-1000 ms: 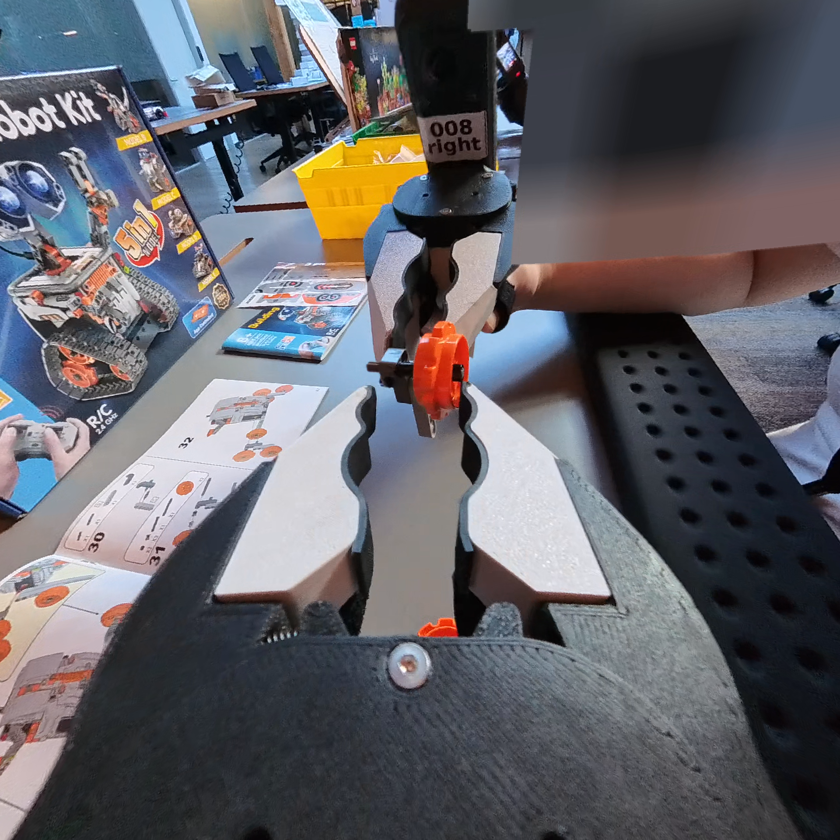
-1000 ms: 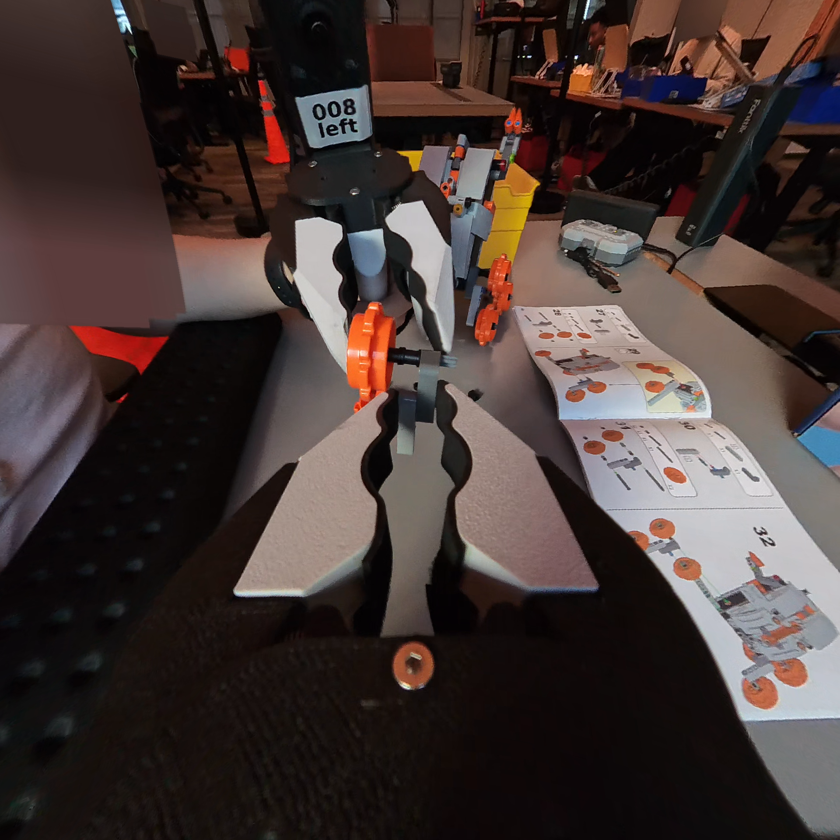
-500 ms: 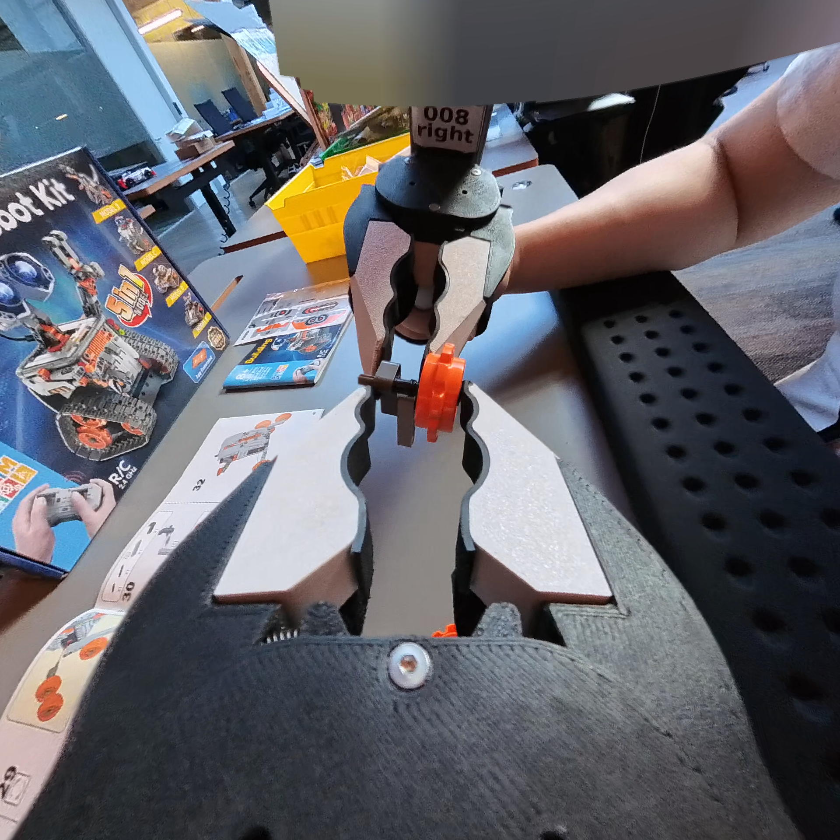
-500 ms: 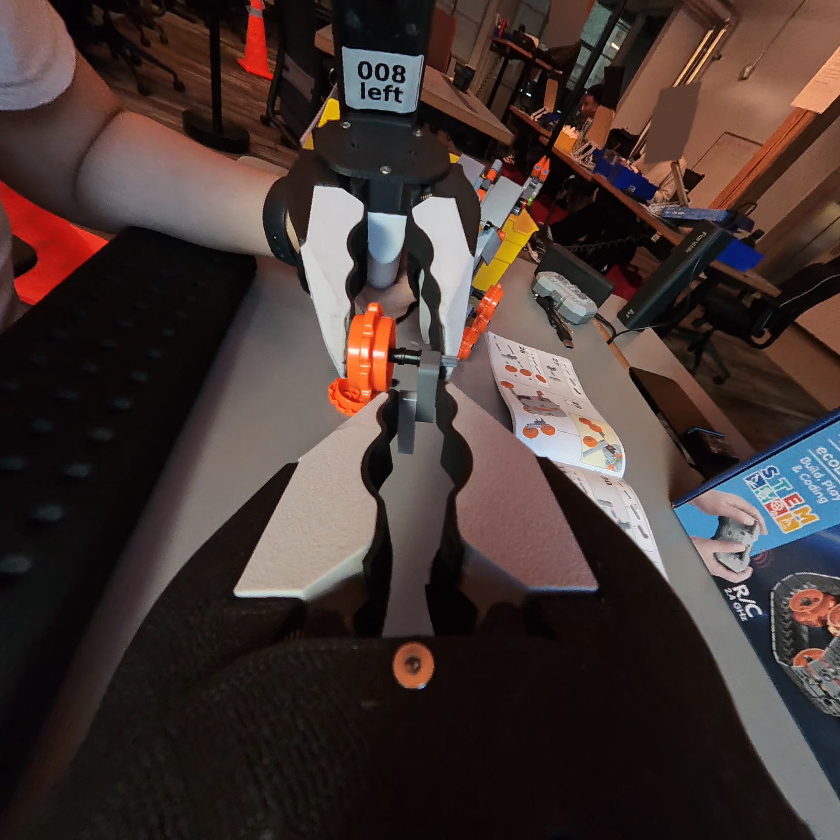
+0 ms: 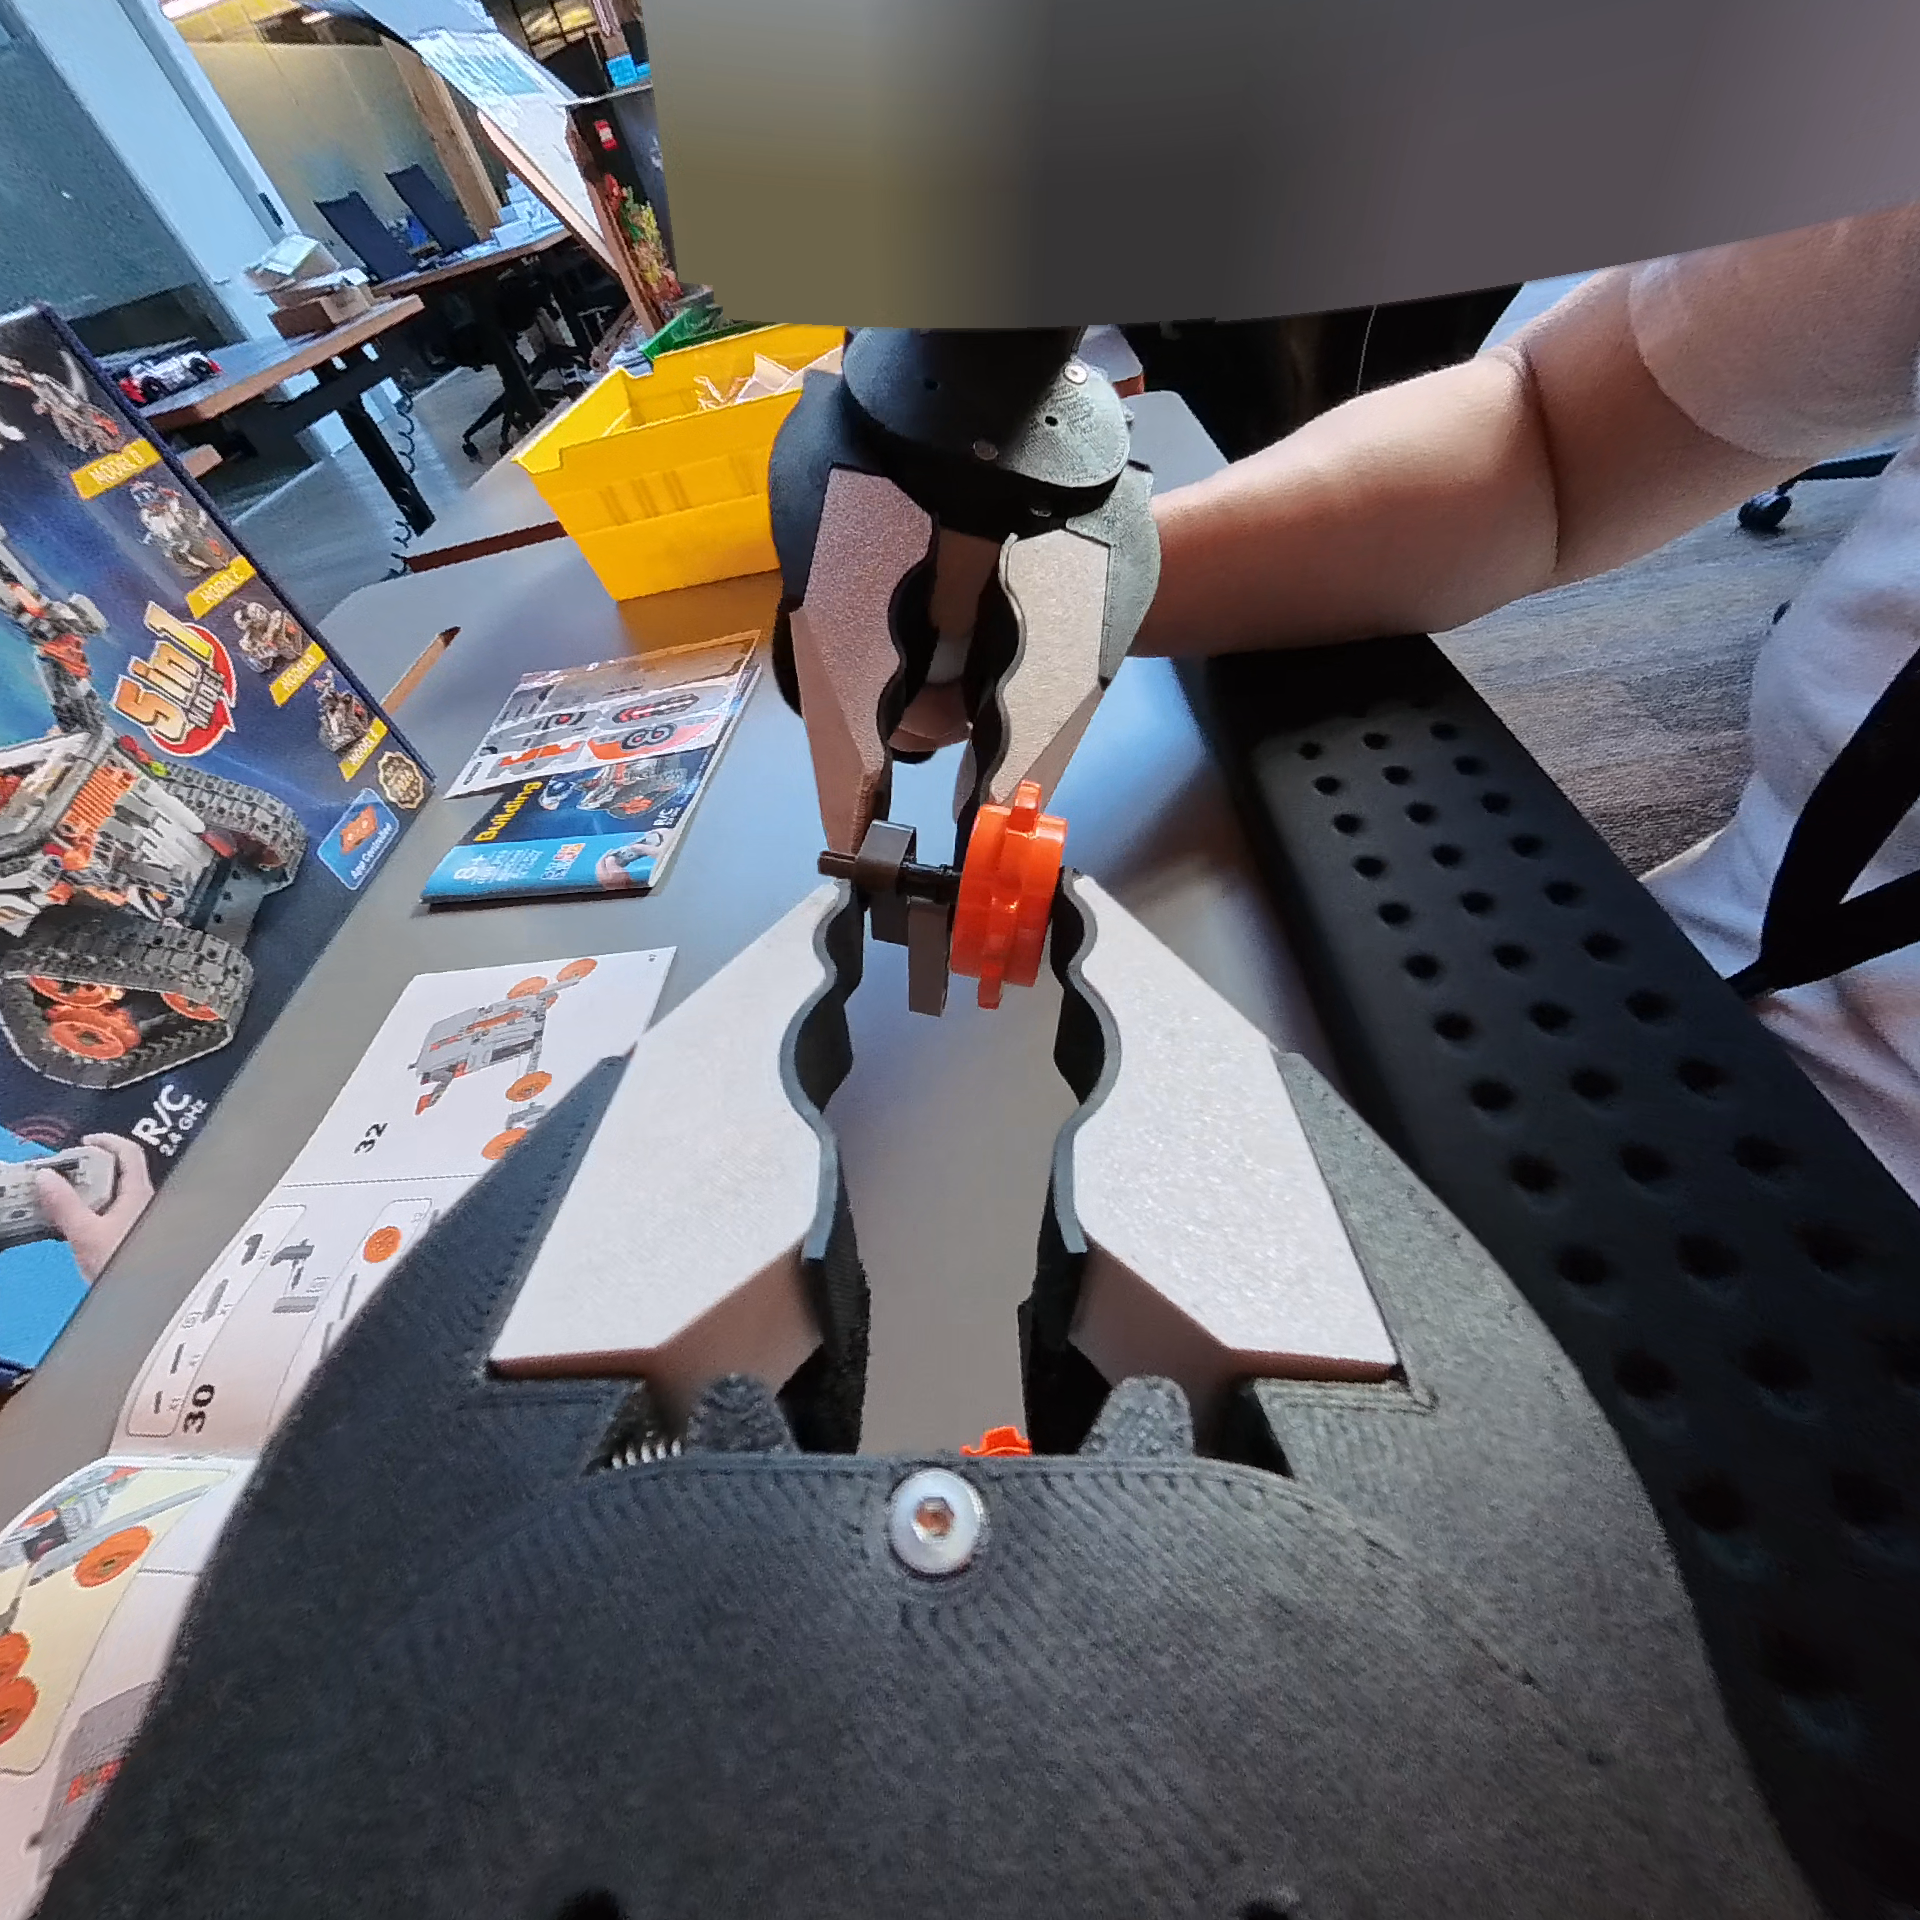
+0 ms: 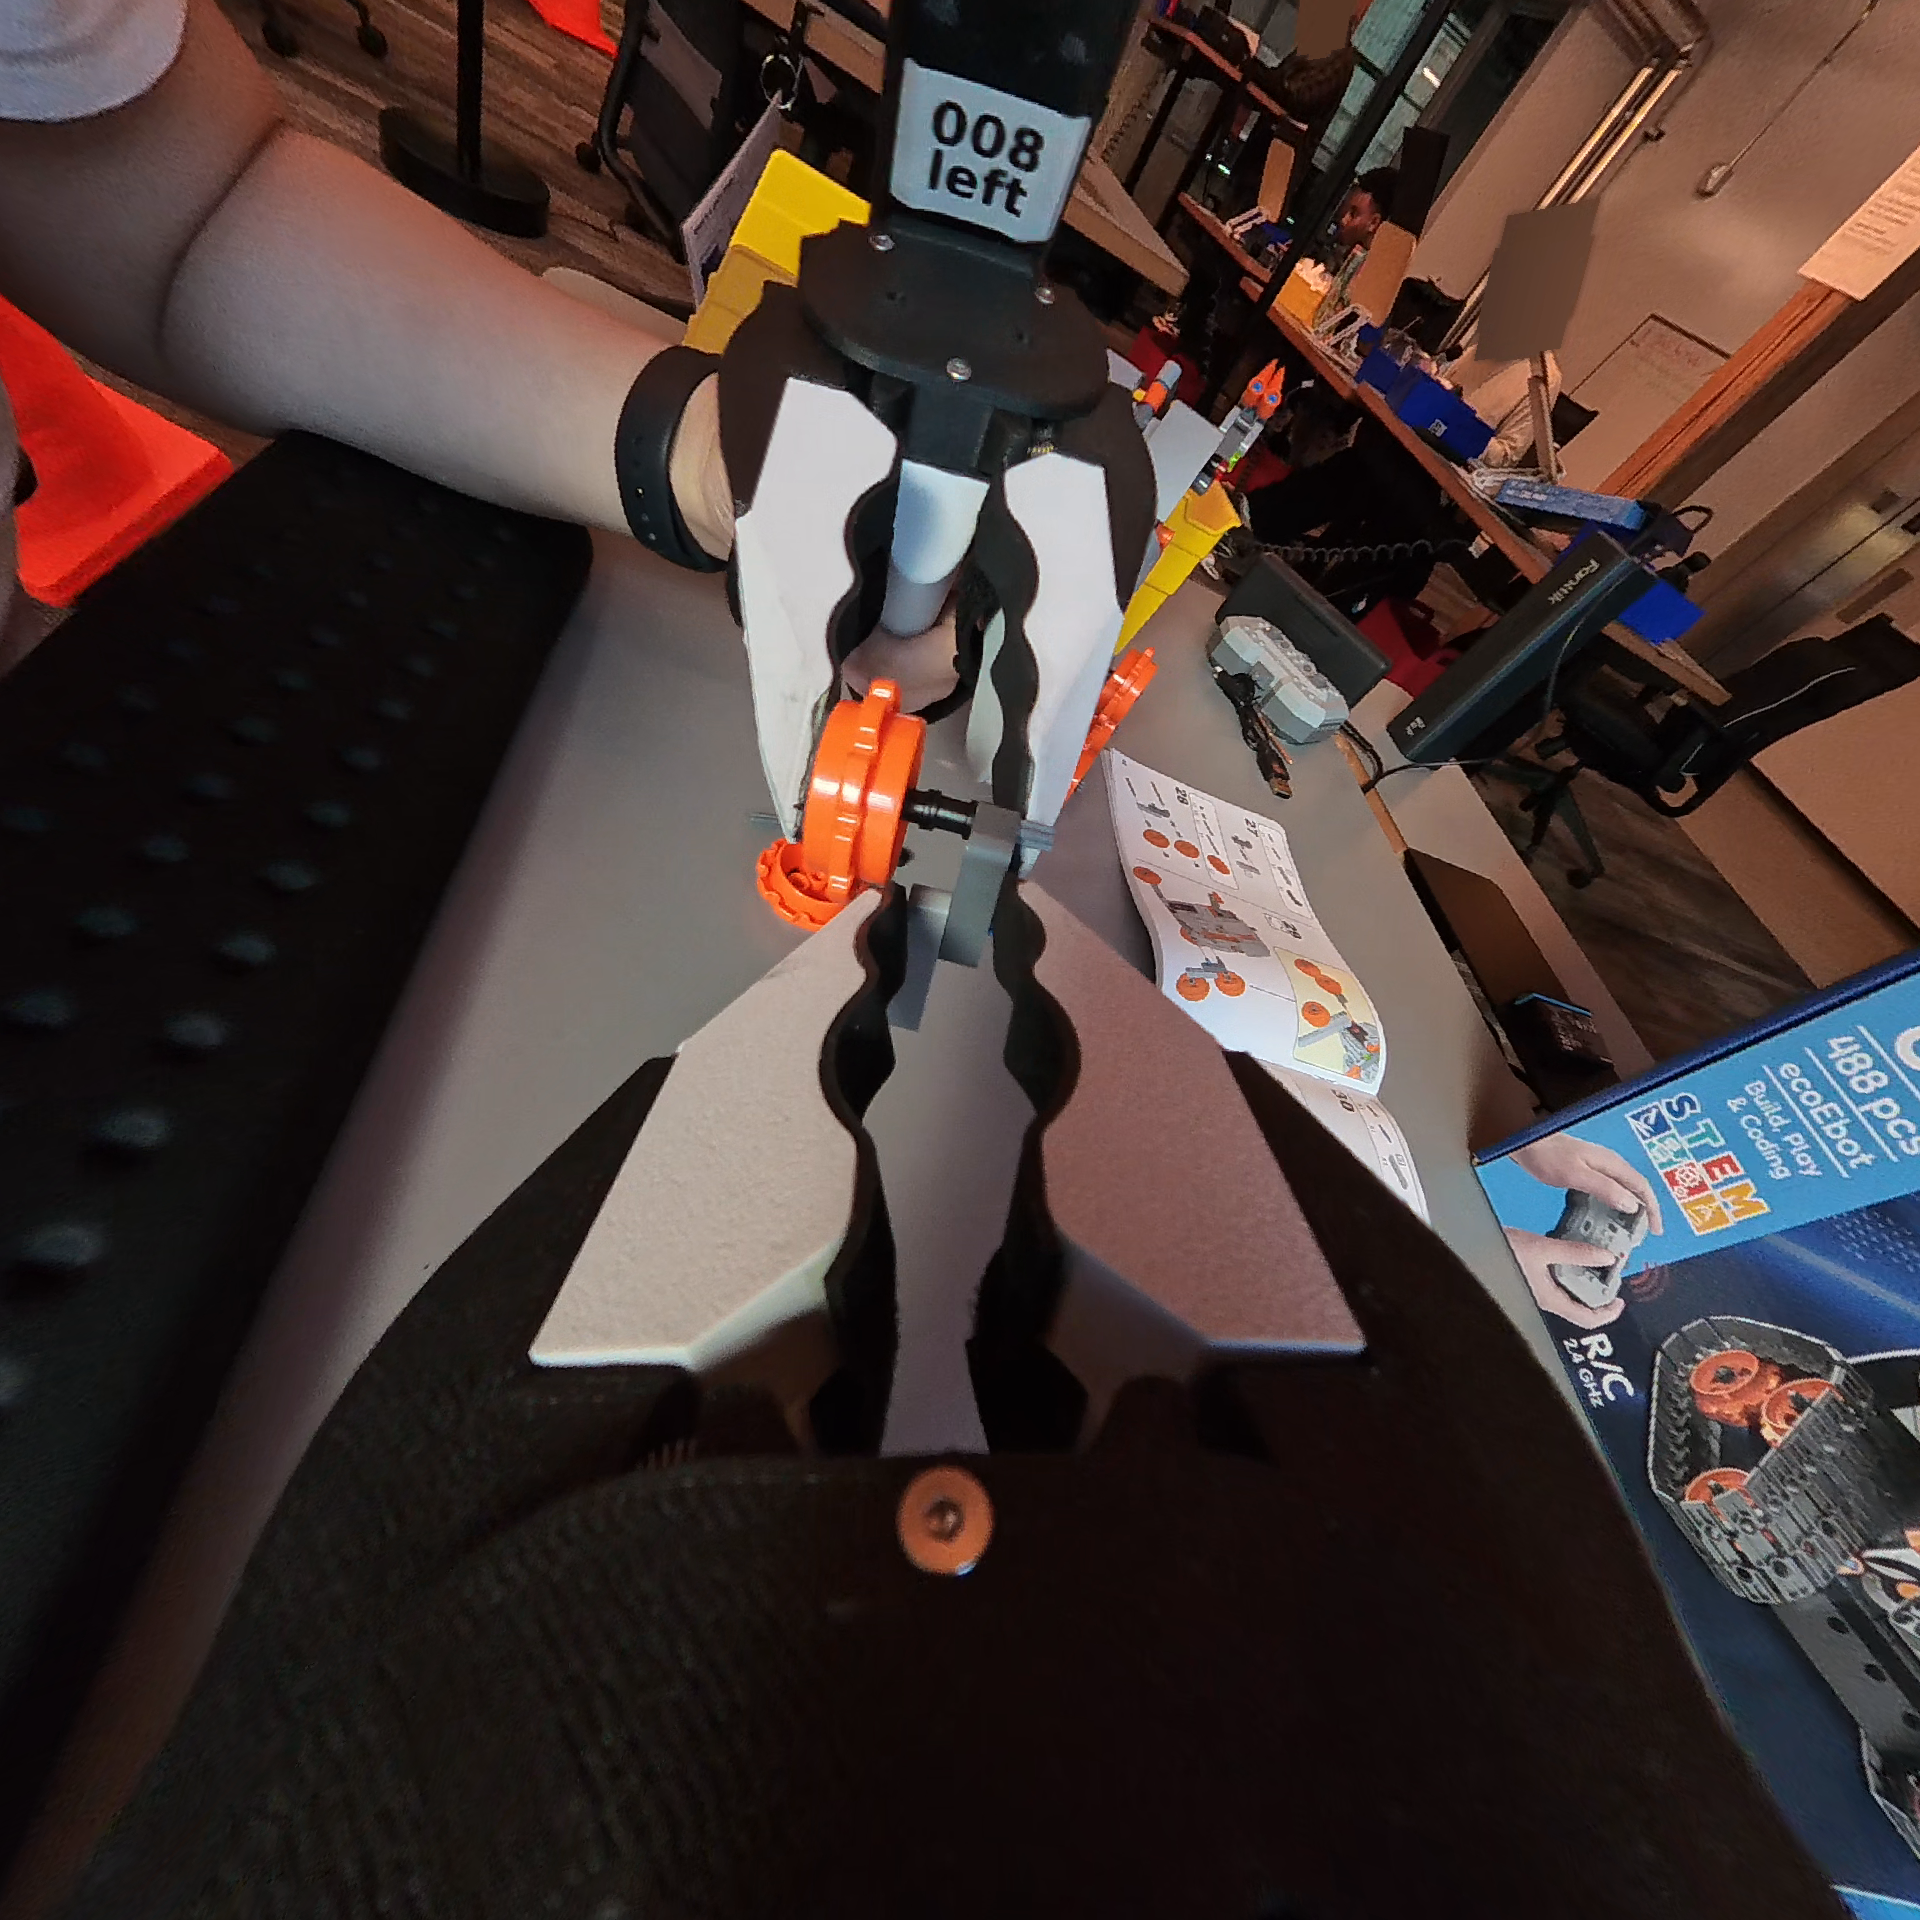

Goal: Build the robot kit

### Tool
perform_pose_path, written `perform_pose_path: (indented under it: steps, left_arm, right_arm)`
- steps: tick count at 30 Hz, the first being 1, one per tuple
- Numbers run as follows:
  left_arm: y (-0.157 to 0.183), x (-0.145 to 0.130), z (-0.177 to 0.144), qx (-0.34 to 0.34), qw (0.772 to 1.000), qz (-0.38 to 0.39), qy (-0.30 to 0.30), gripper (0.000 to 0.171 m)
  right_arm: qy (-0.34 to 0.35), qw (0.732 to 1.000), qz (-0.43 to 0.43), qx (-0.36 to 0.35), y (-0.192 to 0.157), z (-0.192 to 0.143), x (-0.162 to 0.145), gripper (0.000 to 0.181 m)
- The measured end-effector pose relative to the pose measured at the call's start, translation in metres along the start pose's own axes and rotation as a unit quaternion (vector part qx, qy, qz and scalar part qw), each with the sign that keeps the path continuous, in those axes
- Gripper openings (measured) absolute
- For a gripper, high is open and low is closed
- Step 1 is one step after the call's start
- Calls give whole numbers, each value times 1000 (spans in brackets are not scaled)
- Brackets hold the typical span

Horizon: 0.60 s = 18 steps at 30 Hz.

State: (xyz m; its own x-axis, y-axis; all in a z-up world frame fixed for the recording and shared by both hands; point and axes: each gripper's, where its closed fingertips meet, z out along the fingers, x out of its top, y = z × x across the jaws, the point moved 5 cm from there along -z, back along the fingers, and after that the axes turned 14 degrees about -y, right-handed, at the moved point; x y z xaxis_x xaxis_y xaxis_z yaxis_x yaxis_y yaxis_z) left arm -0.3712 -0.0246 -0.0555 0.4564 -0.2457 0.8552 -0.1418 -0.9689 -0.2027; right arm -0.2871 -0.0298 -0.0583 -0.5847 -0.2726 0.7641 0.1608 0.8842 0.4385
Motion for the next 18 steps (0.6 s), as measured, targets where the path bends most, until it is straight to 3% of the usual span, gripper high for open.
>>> perform_pose_path:
  steps: [5, 12, 16, 18]
  left_arm:
    - [-6, -4, 0, -8, 999, -36, 3, 36]
    - [-12, -6, 1, -30, 995, -96, 15, 36]
    - [-15, -5, -1, -28, 992, -121, 23, 36]
    - [-20, -8, 0, -13, 990, -136, 15, 36]
  right_arm:
    - [15, 998, 53, 18, 5, 6, -5, 16]
    - [53, 981, 155, 102, 13, 4, -12, 20]
    - [93, 957, 236, 144, 24, -3, -13, 36]
    - [114, 941, 270, 166, 27, -5, -11, 53]
